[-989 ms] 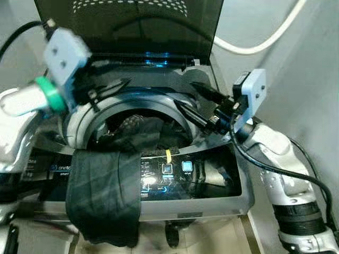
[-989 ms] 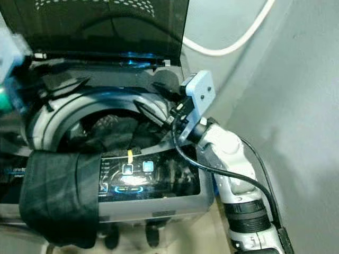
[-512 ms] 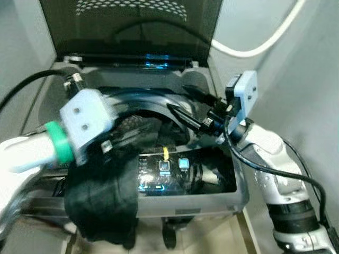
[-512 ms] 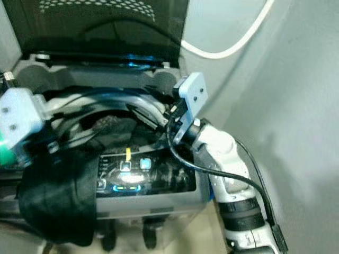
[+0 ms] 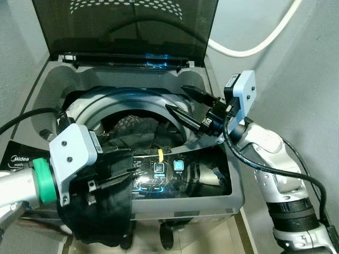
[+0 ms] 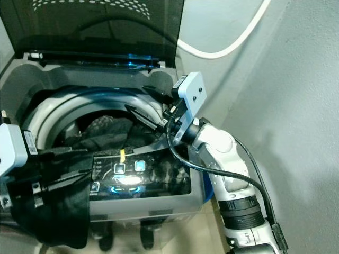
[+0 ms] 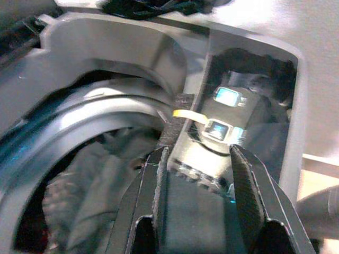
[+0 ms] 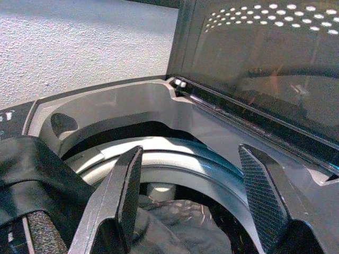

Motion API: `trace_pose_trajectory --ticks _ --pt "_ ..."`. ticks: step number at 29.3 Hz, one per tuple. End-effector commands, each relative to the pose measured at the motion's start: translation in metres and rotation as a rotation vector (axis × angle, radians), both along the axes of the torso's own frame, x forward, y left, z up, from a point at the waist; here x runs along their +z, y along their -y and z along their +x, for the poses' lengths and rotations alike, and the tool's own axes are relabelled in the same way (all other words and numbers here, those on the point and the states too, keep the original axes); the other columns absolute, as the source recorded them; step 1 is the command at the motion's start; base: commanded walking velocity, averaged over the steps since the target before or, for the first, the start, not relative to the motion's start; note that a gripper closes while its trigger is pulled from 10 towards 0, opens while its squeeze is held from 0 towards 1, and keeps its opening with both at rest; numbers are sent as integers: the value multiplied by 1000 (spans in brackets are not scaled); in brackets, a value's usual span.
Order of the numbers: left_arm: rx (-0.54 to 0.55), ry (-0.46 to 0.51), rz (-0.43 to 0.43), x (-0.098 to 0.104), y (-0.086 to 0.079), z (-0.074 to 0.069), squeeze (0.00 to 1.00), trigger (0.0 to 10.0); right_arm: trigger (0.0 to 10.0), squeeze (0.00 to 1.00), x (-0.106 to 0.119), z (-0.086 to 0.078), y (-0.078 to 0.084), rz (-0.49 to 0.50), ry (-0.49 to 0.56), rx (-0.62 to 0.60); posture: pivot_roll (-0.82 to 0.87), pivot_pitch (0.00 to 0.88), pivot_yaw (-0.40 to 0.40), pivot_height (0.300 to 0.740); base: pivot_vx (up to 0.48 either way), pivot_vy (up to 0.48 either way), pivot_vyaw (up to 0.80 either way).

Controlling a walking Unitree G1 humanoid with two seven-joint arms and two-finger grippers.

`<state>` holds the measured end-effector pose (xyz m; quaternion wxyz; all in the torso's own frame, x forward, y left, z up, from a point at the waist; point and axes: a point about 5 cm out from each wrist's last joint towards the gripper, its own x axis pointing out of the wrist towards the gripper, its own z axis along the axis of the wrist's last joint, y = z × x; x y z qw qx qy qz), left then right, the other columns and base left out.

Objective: Clothes washing

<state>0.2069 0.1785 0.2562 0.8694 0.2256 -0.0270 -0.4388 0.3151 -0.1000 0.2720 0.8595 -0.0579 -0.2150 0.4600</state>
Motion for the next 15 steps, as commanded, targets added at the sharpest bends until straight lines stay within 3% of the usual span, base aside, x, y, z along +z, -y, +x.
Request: trace_pose_trajectory --ticks 1,5,12,13,15 --pt "-16 -41 -8 -3 3 -5 0 10000 10000 0 -1 0 1 -9 0 2 169 139 -21 740 0 0 0" --pt "34 -123 25 -14 -6 -8 0 10000 10000 0 -1 1 2 -10 4 -2 169 139 -21 740 0 0 0" --pt "87 -125 75 -20 -12 -6 0 10000 10000 0 -1 1 3 -10 4 -3 164 140 -16 740 0 0 0" --pt "108 -117 95 -21 -14 -4 0 8745 10000 0 -1 1 3 -10 4 -3 165 141 -16 740 0 0 0" --pt "108 -117 95 -21 -14 -4 0 8745 10000 0 -1 1 3 -10 4 -3 165 141 -16 740 0 0 0"
